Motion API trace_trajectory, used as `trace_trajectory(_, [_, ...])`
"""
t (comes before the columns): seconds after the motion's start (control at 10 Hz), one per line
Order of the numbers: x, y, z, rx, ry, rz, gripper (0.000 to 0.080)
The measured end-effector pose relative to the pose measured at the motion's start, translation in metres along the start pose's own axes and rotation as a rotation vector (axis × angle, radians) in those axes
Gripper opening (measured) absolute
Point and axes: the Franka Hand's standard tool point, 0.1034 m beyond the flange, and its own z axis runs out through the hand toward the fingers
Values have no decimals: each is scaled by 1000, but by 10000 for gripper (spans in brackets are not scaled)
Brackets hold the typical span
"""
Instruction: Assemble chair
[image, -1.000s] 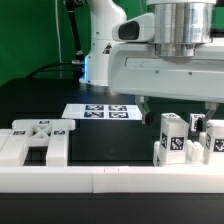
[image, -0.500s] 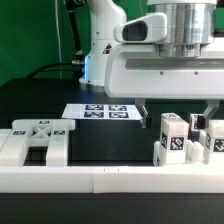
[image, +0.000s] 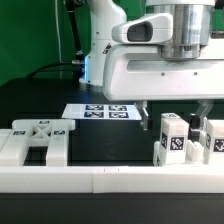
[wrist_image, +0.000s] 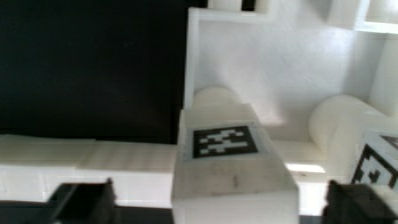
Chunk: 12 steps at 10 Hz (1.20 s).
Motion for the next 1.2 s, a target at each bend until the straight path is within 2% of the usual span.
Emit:
trace_trajectory(0.1, [0,0,0,0,0,20,385])
trace_trajectory(0.2, [0,0,0,0,0,19,385])
trace_trajectory(0.3, [0,0,0,3,0,64,288])
trace_trajectory(0.5, [0,0,0,3,0,203,288])
trace_trajectory(0.8, [-1,-2,1,10,-3,592,289])
trace_trajectory(1.2, [-1,-3,1,16,-3,971,291])
